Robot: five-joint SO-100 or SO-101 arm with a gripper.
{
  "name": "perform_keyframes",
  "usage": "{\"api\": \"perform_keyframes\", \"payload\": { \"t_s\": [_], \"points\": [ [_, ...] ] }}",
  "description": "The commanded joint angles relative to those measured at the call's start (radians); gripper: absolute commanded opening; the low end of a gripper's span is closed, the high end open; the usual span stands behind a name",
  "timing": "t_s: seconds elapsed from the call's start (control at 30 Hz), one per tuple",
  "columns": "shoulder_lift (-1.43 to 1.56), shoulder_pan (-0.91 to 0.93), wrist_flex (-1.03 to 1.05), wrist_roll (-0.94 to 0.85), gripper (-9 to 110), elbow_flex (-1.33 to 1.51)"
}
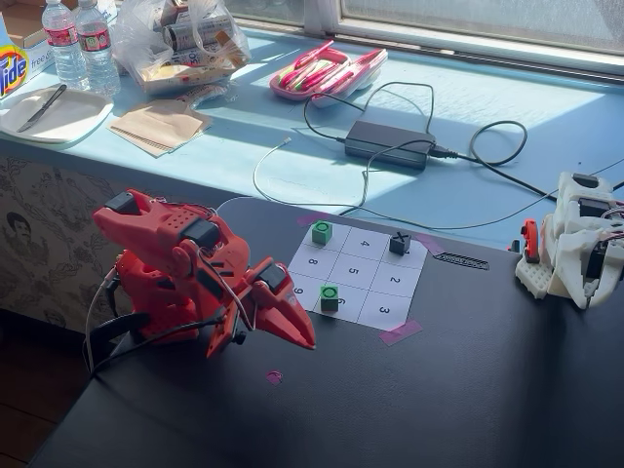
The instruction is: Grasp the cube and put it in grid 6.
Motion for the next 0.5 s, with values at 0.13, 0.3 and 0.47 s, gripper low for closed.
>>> {"api": "perform_keyframes", "payload": {
  "t_s": [0.13, 0.3, 0.47],
  "points": [
    [0.009, -0.020, 0.216, 0.012, 0, 0.067],
    [0.009, 0.003, 0.215, 0.034, 0, 0.067],
    [0.009, 0.009, 0.209, 0.041, 3, 0.069]
  ]
}}
